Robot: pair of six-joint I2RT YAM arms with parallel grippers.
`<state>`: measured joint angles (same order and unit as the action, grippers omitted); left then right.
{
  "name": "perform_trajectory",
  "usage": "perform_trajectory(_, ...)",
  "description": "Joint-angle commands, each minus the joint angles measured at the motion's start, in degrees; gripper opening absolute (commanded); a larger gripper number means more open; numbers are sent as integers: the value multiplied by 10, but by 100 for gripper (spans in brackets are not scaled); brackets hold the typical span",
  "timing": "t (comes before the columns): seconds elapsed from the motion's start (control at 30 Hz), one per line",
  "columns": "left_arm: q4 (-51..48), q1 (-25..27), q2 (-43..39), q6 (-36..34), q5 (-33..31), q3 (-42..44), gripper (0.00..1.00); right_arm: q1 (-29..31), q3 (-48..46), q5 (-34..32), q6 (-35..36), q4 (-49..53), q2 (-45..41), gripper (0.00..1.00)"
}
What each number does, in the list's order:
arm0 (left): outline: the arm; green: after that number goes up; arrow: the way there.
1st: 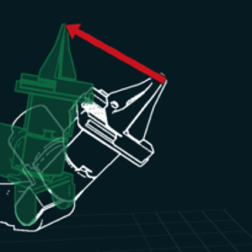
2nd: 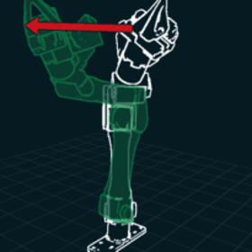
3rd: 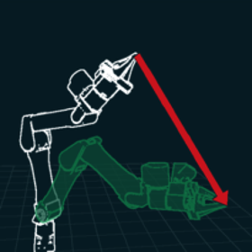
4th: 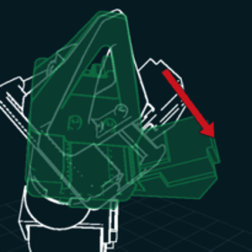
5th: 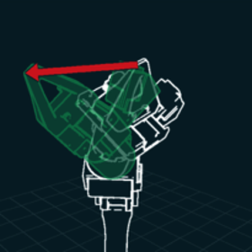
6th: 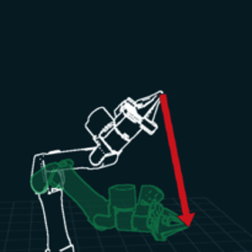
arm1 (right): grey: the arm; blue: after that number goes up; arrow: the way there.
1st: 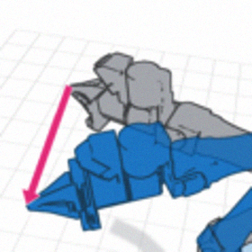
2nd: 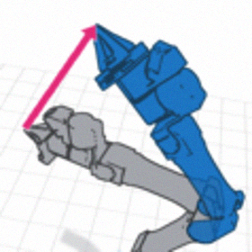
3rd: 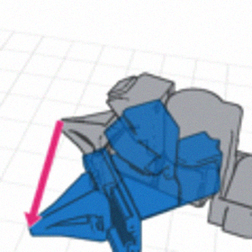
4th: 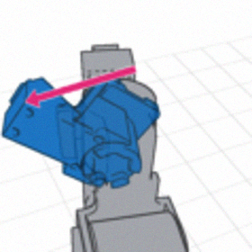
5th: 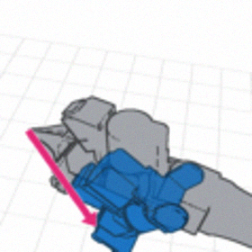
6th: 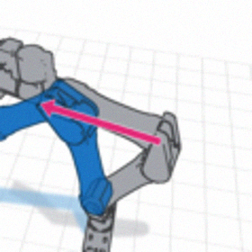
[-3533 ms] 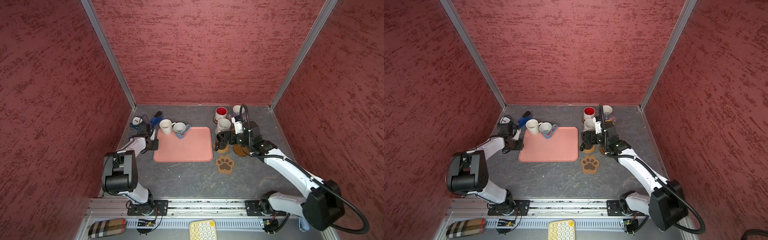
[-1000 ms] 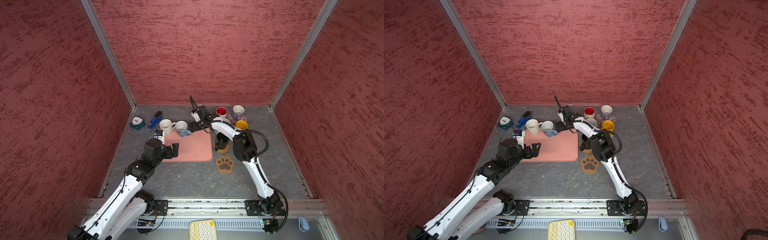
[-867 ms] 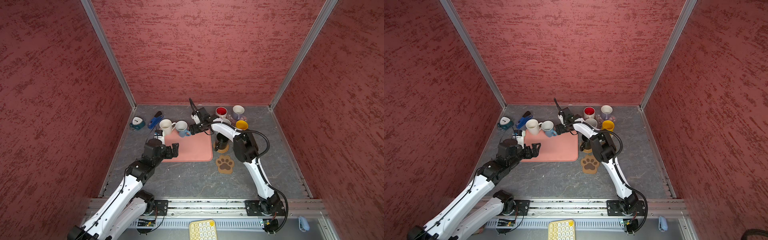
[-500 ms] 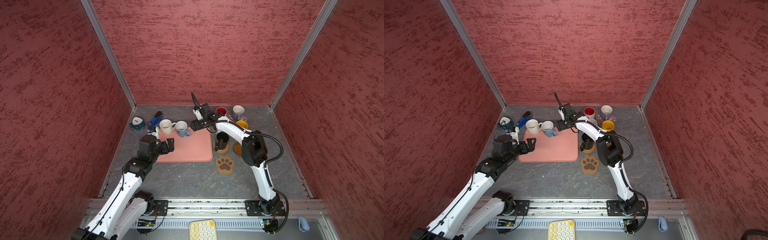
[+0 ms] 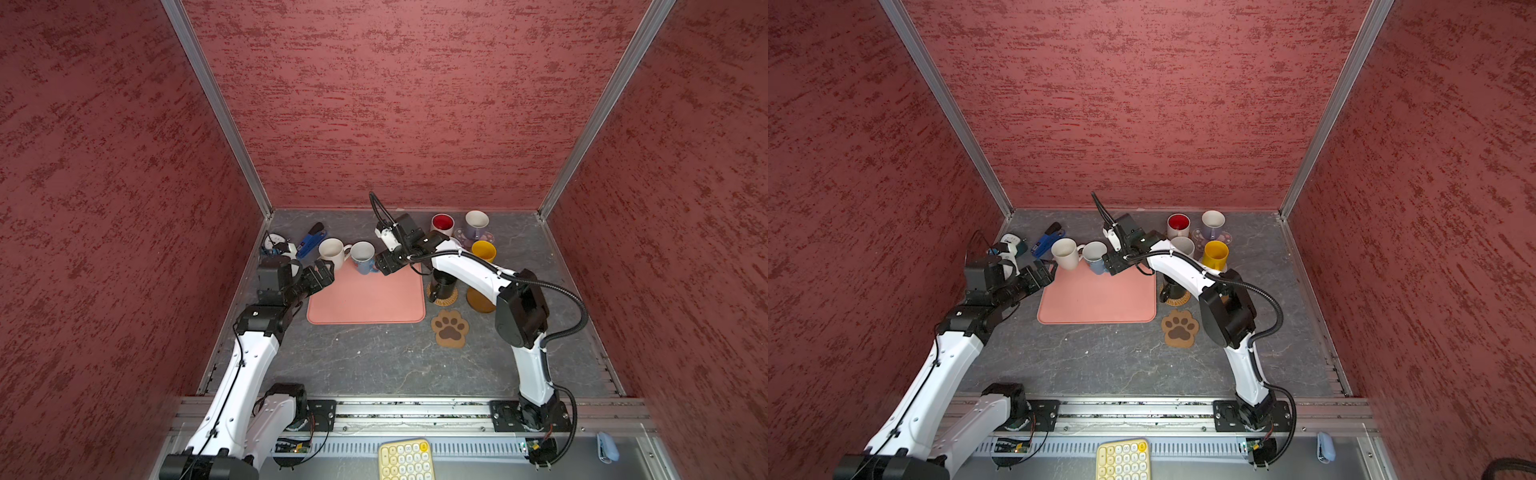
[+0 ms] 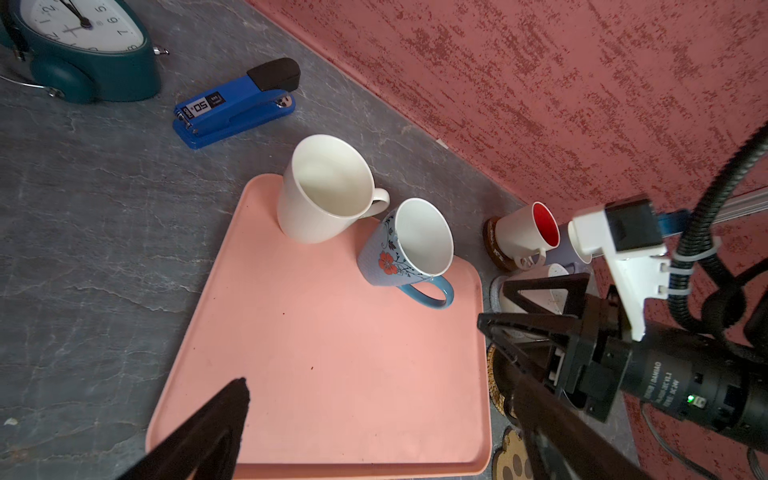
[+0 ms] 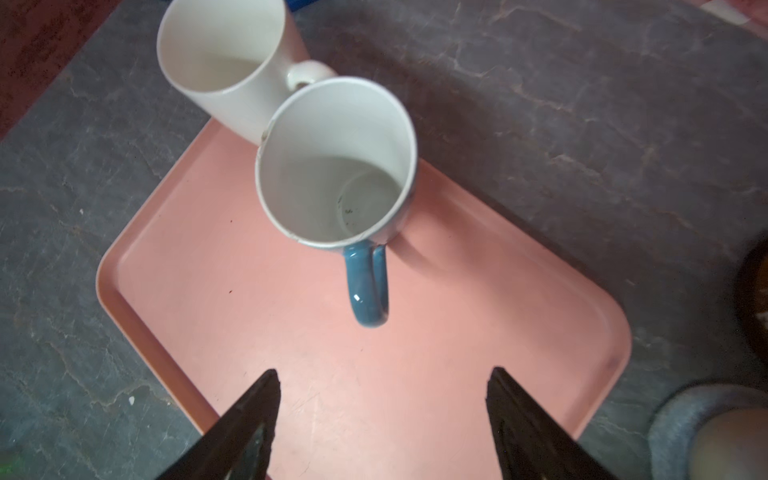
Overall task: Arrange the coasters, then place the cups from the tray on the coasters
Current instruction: 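Lower the right gripper onto the blue floral mug's handle and close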
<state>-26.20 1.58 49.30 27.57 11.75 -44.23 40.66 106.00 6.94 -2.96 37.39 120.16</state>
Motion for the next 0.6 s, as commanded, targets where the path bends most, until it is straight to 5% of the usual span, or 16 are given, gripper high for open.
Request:
perform_trajectory(0.0, -11, -4, -24, -5, 3, 6, 100, 5, 19, 8, 19, 4, 15, 79)
perform_trajectory(0.4, -38, -4, -42, -29, 7, 14, 100, 8, 110, 15, 18, 18, 116, 69)
perform_trajectory(0.57, -40, -4, -45, -31, 12, 17, 100, 7, 133, 25, 9, 12, 137, 56)
